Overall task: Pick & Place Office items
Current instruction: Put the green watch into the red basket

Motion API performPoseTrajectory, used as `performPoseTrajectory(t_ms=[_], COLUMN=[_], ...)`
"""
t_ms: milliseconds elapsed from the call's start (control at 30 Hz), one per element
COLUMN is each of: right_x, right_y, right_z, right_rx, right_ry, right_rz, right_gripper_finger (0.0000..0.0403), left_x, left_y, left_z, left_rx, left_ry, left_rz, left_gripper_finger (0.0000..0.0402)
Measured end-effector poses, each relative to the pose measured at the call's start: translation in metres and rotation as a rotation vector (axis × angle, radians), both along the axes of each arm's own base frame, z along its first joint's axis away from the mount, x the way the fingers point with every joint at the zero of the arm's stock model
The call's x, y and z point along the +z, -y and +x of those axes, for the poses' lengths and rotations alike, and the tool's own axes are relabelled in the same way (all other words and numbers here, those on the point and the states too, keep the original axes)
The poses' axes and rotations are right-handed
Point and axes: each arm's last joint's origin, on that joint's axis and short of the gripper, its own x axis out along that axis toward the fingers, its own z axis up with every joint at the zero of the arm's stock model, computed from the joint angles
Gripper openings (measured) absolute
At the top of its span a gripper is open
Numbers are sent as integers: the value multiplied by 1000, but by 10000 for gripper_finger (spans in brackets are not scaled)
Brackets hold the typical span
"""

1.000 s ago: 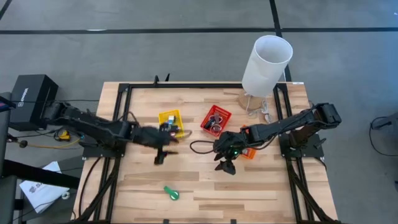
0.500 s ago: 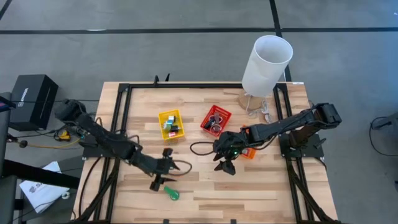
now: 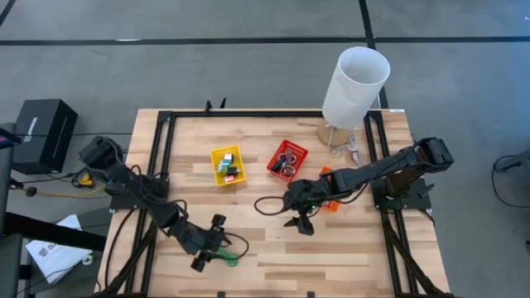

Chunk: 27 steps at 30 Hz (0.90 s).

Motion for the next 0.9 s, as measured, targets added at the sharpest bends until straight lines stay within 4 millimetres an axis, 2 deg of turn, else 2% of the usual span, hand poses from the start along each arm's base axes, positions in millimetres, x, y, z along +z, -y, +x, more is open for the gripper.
performPoseTrajectory(t_ms=[133, 233, 300, 433, 767, 900], right_x=[-3, -15, -20, -31, -23, -24], right_y=[-7, -12, -15, -18, -22, -23], right_z=[3, 5, 13, 19, 24, 24], right_rx=[58, 82, 92, 100, 108, 108], right_ry=[43, 30, 69, 23, 44, 40], right_rz=[-51, -115, -122, -118, -112, -113], right_gripper_finger=[244, 244, 244, 244, 244, 244], left_x=[-6, -16, -24, -32, -33, -44], left_y=[8, 12, 13, 12, 15, 15], left_z=[-5, -6, -6, -4, -5, -5], left_rx=[-34, -37, -22, 3, 4, -35], left_ry=[-18, -39, -51, -41, -37, -56], left_rz=[19, 52, 101, 163, 154, 221], left_gripper_finger=[206, 207, 206, 203, 202, 202])
